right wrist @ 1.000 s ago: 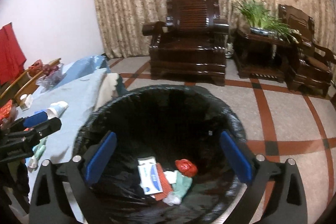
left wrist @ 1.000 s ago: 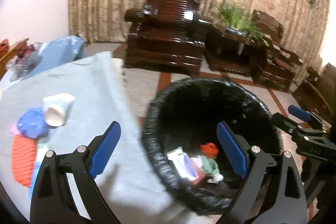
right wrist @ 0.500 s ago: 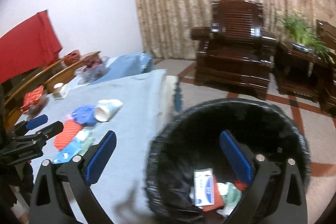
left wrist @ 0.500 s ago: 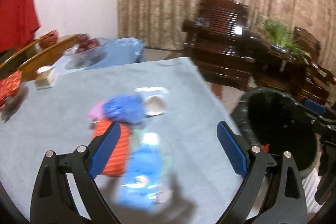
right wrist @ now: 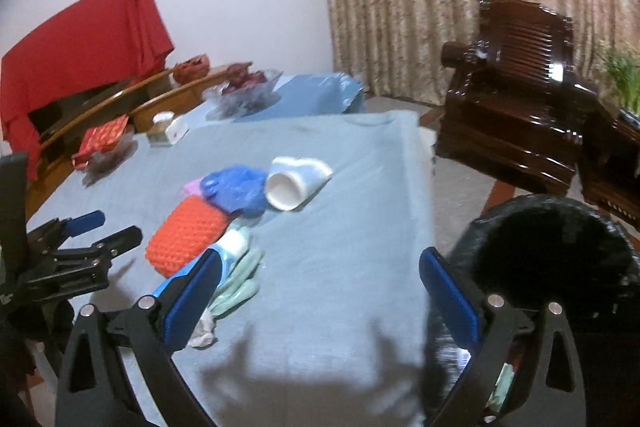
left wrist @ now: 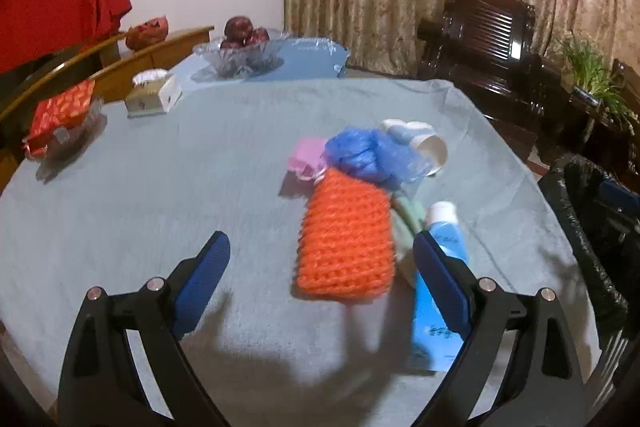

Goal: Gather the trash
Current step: 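Move both grippers back from the bin to the table pile, then grasp the orange foam net with the left gripper and lift it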

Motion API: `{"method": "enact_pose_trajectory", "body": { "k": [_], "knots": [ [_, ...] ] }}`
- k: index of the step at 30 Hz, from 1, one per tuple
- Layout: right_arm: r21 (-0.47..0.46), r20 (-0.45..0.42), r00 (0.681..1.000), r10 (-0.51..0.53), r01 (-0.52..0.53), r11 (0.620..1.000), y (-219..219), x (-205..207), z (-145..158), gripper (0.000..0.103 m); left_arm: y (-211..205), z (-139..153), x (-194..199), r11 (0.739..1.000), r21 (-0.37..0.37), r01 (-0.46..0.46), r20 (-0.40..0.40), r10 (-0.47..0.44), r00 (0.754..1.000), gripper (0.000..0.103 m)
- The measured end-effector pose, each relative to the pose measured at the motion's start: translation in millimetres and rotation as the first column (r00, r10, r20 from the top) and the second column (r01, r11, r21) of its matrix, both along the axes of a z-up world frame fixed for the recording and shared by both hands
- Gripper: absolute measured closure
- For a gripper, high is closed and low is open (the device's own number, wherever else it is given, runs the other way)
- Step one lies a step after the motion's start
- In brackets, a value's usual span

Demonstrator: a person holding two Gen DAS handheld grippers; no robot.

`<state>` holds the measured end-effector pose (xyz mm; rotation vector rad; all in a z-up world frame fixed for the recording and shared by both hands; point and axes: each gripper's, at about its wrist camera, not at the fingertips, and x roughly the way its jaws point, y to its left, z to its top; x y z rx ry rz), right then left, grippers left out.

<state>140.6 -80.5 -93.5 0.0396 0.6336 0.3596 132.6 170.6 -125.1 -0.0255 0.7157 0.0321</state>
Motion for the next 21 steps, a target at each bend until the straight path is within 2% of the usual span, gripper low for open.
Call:
{"method": "enact_pose_trajectory", "body": {
  "k": [5,14,18,21],
  "knots": [
    [-0.019,-0.025,0.999,0.023,-0.024,1.0,19,3,-14,0.007,4,-17,11,1.0,-0.018,-0.005,-0.039,0.004,0.999,0.013],
    [-0.034,-0.062,0.998,0.018,-0.02,0.999,20,11,-26,0.009,0,-41,39,0.998,-0.067,0.011,-0.102,-0.018,0.995,0.015],
    [-0.037,-0.067,0.998,0.023,-0.025,0.999,20,13,-28,0.009,1,-52,47,0.989,-0.142,0.035,-0.143,-0.056,0.988,0.048],
    [-0.037,-0.066,0.997,0.025,-0.027,0.999,20,13,-28,0.009,-1,-53,46,0.987,-0.159,0.038,-0.138,-0.061,0.989,0.059]
  ]
}}
